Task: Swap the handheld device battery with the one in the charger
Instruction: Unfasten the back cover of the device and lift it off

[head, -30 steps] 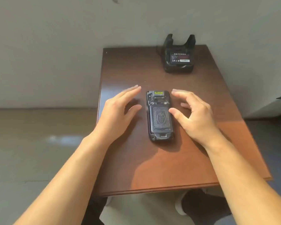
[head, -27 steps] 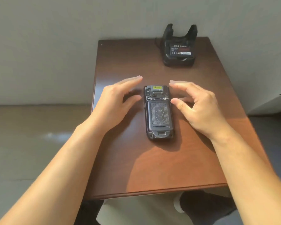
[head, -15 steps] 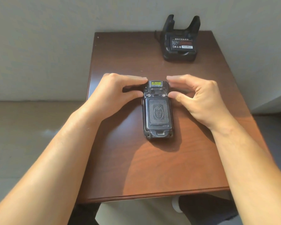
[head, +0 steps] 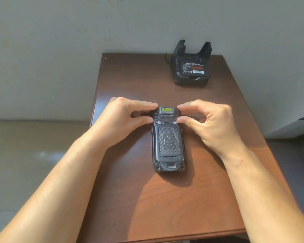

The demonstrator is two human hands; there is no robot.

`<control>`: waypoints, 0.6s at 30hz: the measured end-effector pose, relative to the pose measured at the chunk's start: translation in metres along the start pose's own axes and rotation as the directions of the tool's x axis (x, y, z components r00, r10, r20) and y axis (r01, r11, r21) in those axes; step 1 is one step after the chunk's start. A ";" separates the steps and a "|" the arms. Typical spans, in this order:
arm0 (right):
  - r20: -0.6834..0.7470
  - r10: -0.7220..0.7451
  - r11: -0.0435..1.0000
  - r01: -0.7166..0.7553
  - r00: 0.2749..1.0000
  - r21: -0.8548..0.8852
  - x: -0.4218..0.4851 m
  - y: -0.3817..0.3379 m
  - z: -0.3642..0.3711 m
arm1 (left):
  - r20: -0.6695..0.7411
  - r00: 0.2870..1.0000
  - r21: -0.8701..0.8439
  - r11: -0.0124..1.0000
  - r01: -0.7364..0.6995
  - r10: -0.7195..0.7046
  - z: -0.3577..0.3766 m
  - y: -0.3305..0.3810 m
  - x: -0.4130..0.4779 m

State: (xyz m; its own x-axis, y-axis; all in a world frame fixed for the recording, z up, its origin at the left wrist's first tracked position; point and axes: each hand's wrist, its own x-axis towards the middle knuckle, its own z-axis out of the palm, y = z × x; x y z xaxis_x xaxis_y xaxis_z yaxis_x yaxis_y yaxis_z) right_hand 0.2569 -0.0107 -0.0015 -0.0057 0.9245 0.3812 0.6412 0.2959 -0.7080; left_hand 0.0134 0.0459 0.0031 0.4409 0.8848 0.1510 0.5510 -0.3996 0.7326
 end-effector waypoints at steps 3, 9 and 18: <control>-0.025 -0.041 0.999 0.040 0.999 -0.022 0.001 0.002 0.002 | 0.000 1.000 -0.015 1.000 0.008 -0.008 0.001 0.000 -0.001; 0.039 0.030 0.999 -0.031 0.999 0.031 0.005 0.003 0.005 | 0.003 1.000 -0.024 0.999 0.027 -0.027 0.001 0.002 -0.002; 0.132 0.155 0.975 -0.173 0.979 0.138 0.001 0.000 -0.004 | 0.039 0.997 -0.075 0.995 0.070 -0.067 0.000 0.003 0.001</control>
State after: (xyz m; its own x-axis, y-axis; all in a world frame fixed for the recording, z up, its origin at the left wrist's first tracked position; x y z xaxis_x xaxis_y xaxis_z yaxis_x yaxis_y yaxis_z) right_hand 0.2595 -0.0107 0.0013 -0.0074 0.9827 0.1850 0.5204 0.1618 -0.8385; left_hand 0.0148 0.0454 0.0053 0.4302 0.8996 0.0750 0.5256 -0.3172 0.7894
